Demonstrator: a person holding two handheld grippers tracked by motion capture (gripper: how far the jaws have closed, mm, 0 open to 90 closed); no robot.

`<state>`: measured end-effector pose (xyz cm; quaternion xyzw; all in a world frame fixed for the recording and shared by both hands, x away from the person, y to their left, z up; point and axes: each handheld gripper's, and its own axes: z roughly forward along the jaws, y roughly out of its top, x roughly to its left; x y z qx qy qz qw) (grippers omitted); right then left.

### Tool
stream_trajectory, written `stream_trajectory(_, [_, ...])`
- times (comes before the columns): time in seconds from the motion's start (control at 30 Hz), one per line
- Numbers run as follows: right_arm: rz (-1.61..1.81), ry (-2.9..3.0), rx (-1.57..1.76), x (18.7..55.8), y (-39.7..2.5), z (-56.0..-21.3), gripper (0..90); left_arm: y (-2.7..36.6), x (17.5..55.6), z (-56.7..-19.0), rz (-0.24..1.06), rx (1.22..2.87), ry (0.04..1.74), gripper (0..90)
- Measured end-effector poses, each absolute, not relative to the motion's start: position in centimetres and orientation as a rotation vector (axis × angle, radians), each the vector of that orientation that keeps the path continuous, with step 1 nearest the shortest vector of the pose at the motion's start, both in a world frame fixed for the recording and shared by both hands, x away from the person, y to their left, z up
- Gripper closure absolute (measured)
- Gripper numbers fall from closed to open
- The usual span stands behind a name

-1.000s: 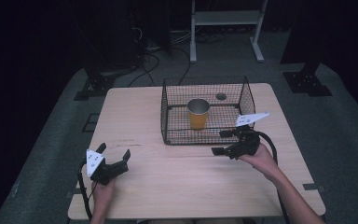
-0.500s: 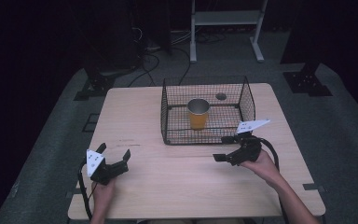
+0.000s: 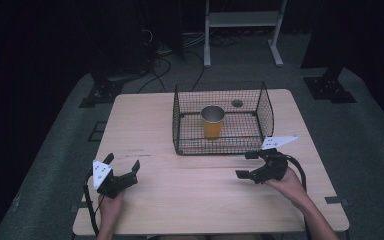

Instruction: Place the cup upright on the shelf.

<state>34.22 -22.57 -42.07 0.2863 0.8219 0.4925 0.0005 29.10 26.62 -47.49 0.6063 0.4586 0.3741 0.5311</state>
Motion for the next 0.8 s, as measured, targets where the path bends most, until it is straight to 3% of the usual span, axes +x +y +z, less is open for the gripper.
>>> stream_trajectory(0.8, [1.584,2.455,1.015,31.9,-26.8,-43.8,7.6,26.5,29.0,-47.5,0.901,1.452,1.089,0.8])
